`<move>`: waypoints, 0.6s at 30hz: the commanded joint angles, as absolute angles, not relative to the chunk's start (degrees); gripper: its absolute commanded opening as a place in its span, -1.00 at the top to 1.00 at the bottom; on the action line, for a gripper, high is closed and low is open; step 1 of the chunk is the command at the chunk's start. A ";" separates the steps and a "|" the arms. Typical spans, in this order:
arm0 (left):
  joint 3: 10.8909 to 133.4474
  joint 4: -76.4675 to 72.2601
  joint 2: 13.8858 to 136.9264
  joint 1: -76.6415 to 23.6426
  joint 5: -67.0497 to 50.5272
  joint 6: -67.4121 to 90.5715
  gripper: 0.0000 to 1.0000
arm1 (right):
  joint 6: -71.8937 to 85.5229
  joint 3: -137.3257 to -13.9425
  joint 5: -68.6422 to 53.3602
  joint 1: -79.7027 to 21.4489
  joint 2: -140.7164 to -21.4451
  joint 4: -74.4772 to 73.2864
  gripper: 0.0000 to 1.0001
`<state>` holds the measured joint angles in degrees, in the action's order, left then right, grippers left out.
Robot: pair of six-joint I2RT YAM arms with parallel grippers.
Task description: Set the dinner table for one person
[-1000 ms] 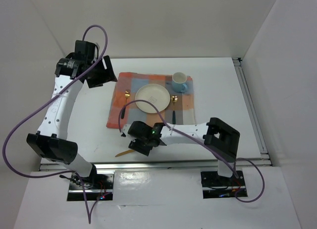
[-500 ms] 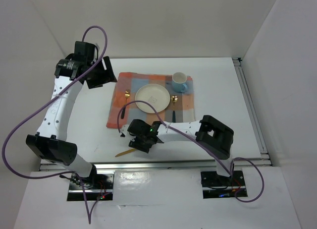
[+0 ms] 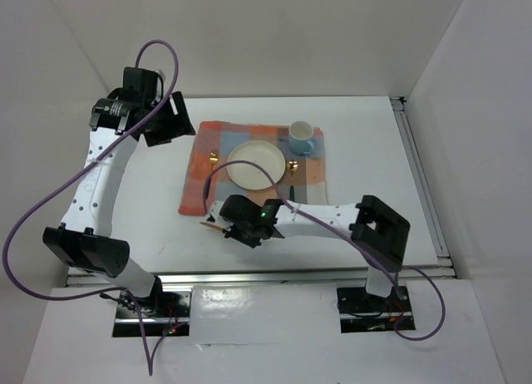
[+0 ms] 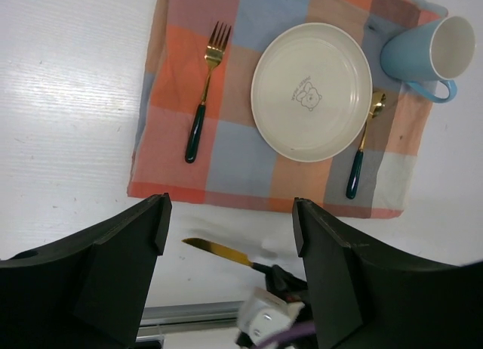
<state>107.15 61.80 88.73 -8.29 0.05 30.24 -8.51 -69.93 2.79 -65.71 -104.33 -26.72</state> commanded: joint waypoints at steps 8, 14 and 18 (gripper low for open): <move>109.25 61.44 87.36 -8.17 5.98 31.20 -0.66 | 23.48 -64.00 17.20 -54.69 -84.73 -41.21 1.00; 107.14 58.98 86.75 -8.17 5.45 32.96 -0.66 | 35.76 -61.87 14.24 -41.41 -83.57 -40.17 1.00; 106.52 58.45 86.75 -8.17 5.45 32.96 -0.66 | 33.14 -64.59 14.24 -33.16 -88.41 -36.57 1.00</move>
